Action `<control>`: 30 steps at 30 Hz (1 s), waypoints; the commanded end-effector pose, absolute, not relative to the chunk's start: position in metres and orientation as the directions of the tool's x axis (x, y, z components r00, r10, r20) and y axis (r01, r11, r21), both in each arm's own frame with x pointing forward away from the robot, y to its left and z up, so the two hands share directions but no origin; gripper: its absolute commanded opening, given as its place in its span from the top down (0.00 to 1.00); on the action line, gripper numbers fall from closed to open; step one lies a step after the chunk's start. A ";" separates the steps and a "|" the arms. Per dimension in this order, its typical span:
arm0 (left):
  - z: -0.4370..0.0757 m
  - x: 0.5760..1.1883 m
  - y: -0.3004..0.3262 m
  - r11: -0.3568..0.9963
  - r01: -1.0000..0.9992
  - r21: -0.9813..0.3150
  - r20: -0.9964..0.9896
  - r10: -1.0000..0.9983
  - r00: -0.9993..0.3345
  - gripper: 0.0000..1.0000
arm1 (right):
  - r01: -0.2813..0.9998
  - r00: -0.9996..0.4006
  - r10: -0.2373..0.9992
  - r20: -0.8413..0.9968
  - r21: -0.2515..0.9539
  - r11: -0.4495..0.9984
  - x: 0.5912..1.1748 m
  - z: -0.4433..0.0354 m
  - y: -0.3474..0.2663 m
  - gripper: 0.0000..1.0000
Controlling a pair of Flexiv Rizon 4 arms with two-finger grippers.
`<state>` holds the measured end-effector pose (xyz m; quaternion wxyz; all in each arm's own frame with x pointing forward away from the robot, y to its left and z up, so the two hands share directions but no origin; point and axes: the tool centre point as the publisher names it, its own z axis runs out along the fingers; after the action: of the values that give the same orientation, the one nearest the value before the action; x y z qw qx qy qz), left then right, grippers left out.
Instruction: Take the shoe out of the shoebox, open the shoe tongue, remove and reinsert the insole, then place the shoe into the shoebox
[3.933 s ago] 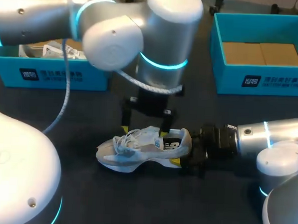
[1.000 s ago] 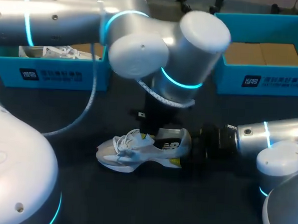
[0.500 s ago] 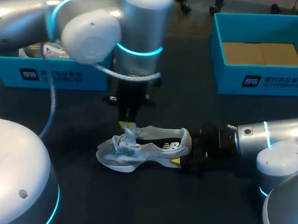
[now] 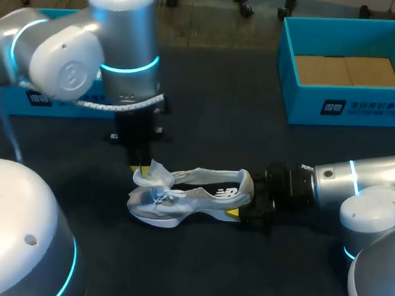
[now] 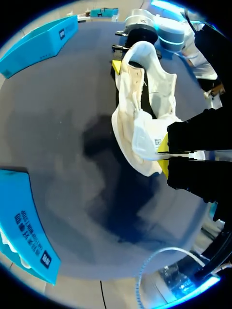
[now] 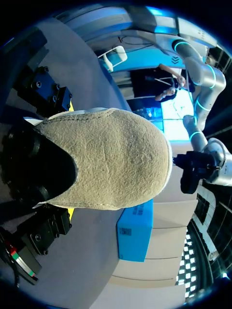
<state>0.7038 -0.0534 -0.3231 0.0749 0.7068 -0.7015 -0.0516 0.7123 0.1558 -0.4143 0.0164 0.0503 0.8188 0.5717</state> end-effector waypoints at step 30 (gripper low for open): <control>-0.304 0.692 -0.090 0.074 -0.993 0.091 0.280 -0.959 -0.045 0.09 | 0.065 -0.994 0.101 0.031 0.936 0.345 0.712 -0.413 0.156 1.00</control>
<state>0.6953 -0.0903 -0.3171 0.1406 0.6791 -0.7177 0.0628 0.7122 0.1555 -0.4148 0.0164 0.0503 0.8190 0.5714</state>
